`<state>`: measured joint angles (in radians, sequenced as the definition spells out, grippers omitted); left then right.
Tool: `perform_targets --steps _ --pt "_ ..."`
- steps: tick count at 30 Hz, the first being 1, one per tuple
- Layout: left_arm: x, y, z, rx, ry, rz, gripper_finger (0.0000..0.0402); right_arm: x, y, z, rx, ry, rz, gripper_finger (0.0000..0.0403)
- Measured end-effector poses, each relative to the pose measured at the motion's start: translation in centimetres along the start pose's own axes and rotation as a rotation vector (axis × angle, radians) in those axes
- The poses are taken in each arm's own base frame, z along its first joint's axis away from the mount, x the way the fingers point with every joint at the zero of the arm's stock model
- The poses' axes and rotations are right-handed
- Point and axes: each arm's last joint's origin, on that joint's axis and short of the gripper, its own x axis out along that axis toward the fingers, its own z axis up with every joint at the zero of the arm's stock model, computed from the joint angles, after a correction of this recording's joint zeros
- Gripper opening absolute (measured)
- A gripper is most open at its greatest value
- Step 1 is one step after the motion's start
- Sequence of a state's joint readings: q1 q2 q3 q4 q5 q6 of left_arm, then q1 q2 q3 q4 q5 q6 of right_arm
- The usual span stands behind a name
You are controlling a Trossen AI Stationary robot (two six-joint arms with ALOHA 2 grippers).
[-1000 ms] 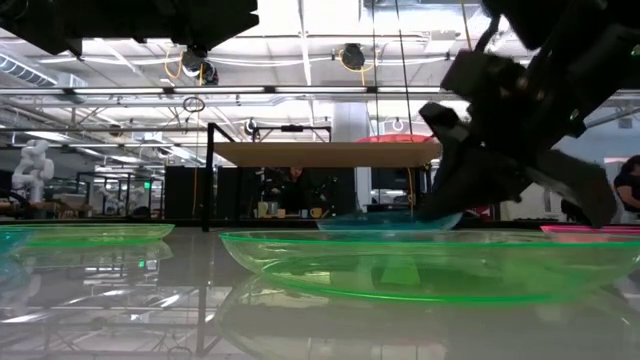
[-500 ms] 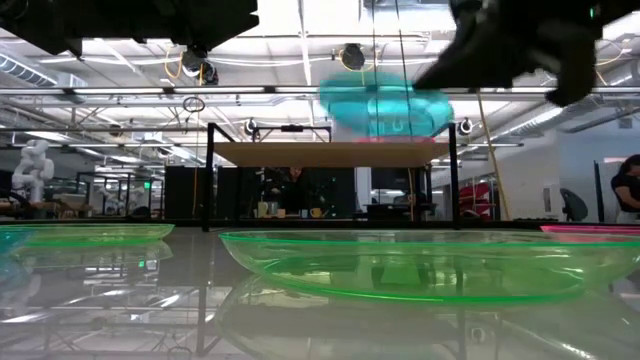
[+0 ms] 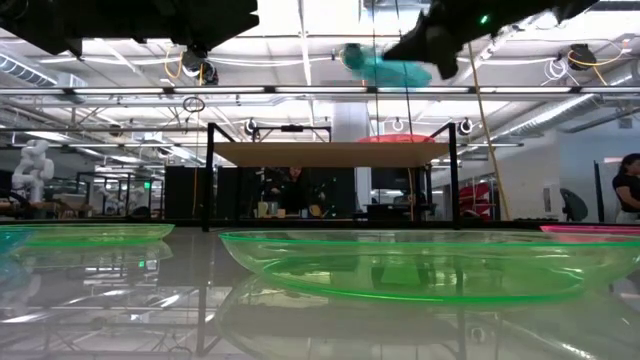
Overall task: Place and stack plates onto a shelf
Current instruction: Stack the top blue plate on top of the pink plate on the shelf
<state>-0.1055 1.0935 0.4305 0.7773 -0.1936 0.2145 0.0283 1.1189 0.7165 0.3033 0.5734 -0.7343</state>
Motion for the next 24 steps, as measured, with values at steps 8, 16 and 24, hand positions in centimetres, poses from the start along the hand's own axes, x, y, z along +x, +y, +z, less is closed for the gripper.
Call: perform_targets --steps 8,16,24 --pt "0.0 0.0 0.0 0.008 0.003 0.000 0.0204 2.2 -2.3 -3.4 0.124 0.099 0.025 0.0000" --pt "0.0 0.0 0.0 0.008 0.004 -0.001 0.0204 2.3 -2.1 -4.4 0.143 0.161 0.099 0.0000" --pt "0.0 0.0 0.0 0.005 0.004 -0.001 0.0204 2.6 -2.6 -5.0 0.160 0.185 0.078 0.0000"
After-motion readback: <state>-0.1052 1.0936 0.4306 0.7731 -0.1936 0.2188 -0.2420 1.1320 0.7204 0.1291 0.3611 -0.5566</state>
